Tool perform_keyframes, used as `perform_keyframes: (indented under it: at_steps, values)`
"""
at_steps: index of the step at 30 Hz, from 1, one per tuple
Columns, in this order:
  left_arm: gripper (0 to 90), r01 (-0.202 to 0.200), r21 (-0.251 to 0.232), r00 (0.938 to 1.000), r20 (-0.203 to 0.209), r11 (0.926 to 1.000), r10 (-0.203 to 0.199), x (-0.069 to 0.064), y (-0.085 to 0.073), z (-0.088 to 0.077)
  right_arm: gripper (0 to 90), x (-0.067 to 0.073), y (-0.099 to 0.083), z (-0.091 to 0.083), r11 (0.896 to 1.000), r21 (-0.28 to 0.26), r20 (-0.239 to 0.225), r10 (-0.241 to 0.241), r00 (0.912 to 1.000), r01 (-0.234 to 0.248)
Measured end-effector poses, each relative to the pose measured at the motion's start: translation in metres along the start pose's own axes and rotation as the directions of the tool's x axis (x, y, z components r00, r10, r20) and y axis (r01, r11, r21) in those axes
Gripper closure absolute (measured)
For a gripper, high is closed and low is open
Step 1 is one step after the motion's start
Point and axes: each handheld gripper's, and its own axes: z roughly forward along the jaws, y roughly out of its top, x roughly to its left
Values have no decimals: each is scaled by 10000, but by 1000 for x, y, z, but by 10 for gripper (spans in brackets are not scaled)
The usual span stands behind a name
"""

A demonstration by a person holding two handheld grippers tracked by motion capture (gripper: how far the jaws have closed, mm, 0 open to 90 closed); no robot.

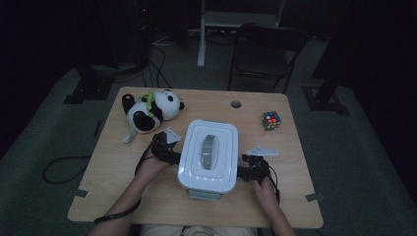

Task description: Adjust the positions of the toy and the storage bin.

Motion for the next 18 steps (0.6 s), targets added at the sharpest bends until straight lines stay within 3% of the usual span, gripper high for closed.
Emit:
perform_keyframes:
  at_steps: [18]
  values:
    - [54, 224, -258, 9973, 704, 9994, -205, 20, 3, 15, 289, 8, -2, -5, 9985, 264, -188, -483, 9987, 488]
